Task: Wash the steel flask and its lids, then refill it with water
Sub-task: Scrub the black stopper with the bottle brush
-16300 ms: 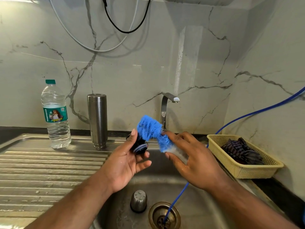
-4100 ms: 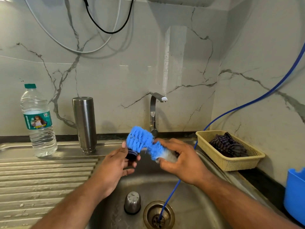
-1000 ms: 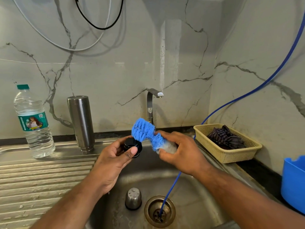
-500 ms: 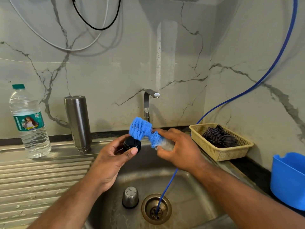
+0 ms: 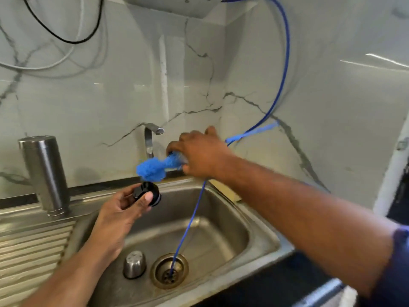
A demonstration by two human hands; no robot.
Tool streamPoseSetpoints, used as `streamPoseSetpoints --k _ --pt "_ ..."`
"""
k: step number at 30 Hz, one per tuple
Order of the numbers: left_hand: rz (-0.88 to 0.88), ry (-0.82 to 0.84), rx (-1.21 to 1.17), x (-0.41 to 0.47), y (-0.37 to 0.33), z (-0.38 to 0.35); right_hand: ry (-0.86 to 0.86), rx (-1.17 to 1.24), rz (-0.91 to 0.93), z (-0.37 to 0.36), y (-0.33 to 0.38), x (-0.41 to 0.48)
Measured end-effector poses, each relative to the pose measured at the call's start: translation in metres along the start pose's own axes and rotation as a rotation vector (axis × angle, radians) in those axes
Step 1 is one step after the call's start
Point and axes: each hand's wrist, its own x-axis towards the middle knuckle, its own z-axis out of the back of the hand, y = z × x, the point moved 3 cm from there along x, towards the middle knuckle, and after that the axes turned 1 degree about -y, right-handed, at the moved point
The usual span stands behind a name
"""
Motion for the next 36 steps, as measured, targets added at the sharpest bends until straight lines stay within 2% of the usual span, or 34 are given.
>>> streamPoseSetpoints --k 5,10,13,18,27,36 --pt "-0.023 0.068 0.019 -0.005 0.003 -0.016 0.170 -0.355 0.068 0.044 -0.063 -0.032" --pt "-0.080 0.082 0.093 -0.001 0.000 -0.038 0.315 -0.656 0.061 0.069 -0.122 -0.076" --pt "-0.108 0.097 0.177 -0.003 -0.007 -0.049 0.429 -0.753 0.011 0.079 -0.147 -0.093" --pt "-0.163 0.109 0.245 -0.009 -0.016 -0.065 0.568 -0.781 0.001 0.061 -0.162 -0.112" --pt "-0.154 0.121 0.334 -0.031 -0.006 -0.058 0.729 -0.667 0.020 -0.007 -0.153 -0.140" --pt "-0.155 0.166 0.355 -0.031 -0.002 -0.057 0.837 -0.675 0.054 -0.010 -0.159 -0.138"
